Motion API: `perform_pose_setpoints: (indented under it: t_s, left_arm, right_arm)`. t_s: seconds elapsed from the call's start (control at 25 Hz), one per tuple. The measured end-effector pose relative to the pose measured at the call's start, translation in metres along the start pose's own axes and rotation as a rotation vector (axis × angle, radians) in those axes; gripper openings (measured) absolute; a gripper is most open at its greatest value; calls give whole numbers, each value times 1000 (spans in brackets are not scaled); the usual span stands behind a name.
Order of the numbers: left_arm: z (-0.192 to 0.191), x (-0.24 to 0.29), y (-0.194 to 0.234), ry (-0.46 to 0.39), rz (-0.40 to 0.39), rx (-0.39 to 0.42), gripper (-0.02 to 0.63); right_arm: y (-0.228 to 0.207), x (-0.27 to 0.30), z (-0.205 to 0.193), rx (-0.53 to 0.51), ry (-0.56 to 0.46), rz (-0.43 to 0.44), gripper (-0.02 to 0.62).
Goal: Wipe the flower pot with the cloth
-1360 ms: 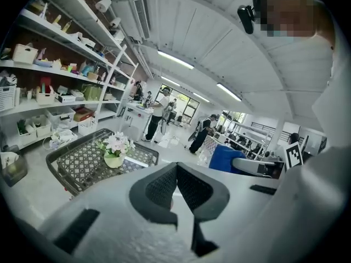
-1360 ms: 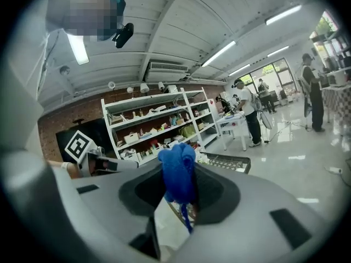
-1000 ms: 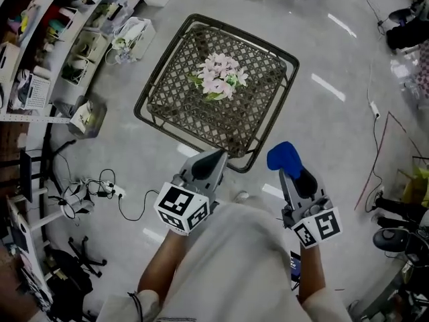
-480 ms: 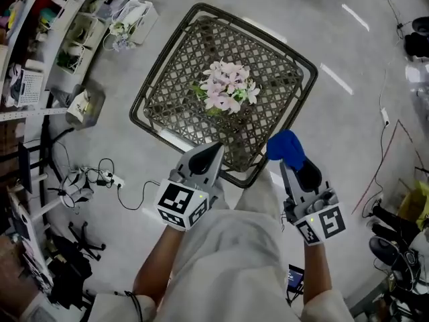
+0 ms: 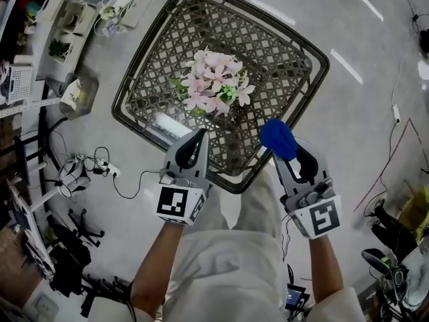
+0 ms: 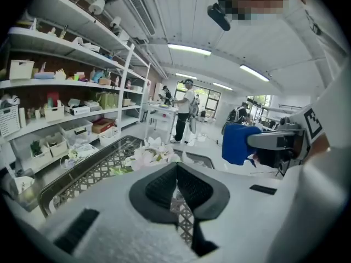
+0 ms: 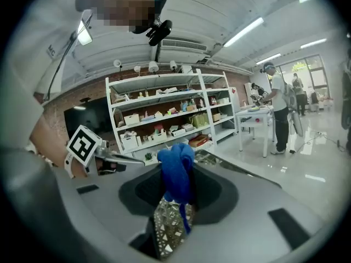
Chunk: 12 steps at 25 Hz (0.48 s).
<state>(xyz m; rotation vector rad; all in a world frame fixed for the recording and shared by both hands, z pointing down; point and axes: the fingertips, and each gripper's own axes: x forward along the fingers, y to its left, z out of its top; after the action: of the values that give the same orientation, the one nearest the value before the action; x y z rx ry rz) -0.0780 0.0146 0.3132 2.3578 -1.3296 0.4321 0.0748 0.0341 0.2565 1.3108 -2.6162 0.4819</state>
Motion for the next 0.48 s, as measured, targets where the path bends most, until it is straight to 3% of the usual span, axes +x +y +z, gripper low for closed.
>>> perform_pose_setpoints:
  t_s: [0.2, 0.48]
  left_arm:
    - [-23, 20, 21, -98, 76, 90, 21]
    - [-61, 46, 33, -58, 63, 126, 23]
  right_arm:
    - [-15, 31, -34, -78, -9, 17, 127]
    - [-28, 67, -72, -75, -37, 66, 124]
